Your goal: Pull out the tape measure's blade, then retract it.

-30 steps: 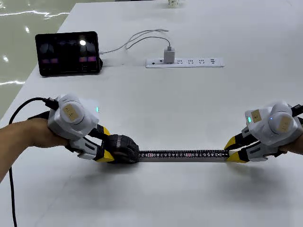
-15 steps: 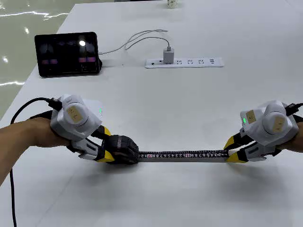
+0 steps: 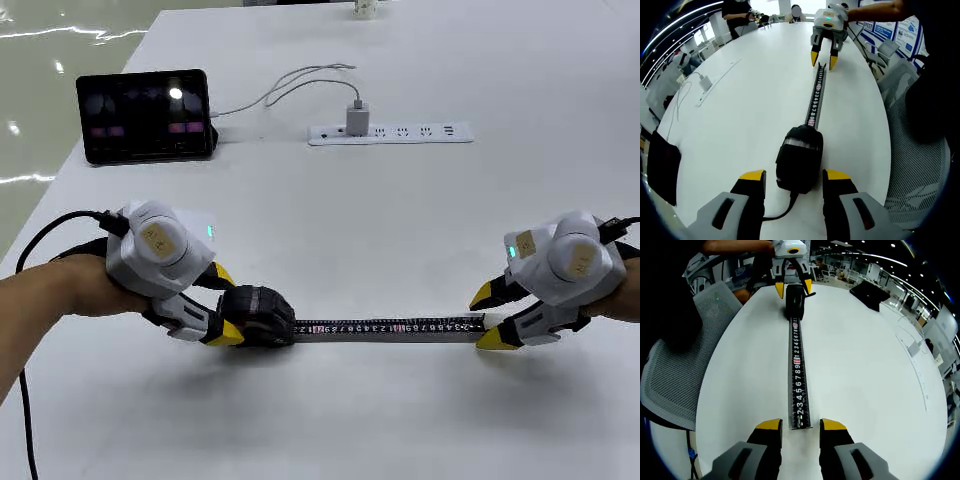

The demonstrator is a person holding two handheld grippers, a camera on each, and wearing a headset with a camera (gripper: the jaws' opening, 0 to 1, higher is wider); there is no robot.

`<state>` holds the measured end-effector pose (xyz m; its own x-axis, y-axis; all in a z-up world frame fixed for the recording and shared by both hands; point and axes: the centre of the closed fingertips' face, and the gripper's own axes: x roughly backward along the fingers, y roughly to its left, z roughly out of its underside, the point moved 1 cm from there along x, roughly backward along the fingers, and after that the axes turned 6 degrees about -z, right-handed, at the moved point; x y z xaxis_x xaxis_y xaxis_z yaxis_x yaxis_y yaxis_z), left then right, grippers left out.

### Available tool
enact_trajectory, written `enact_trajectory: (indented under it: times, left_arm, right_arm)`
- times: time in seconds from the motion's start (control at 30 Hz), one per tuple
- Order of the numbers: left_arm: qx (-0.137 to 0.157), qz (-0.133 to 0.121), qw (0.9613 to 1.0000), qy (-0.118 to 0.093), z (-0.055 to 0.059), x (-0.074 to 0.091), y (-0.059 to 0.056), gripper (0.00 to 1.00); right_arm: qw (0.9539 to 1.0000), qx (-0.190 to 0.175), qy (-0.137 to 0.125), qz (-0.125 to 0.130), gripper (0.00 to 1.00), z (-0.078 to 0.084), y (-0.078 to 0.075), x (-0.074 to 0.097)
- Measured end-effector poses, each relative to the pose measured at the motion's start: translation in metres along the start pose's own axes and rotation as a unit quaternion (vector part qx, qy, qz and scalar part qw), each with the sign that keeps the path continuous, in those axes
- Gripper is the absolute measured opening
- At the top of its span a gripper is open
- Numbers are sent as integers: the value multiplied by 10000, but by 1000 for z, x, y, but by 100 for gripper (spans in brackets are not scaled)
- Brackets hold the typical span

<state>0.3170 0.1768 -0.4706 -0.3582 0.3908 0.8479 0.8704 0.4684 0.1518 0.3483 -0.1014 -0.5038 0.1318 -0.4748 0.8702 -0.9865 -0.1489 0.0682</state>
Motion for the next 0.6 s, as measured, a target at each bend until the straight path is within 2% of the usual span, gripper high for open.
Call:
enact_trajectory:
  times: [0.27, 0.6]
  left_arm:
    - [384, -179, 9991, -68, 6, 5, -6, 54]
    - [870, -384, 9950, -311, 5, 17, -14, 60]
  right_arm:
    - [9994, -301, -80, 149, 36, 5, 6, 6]
    - [9973, -588, -210, 385, 44, 14, 11, 17]
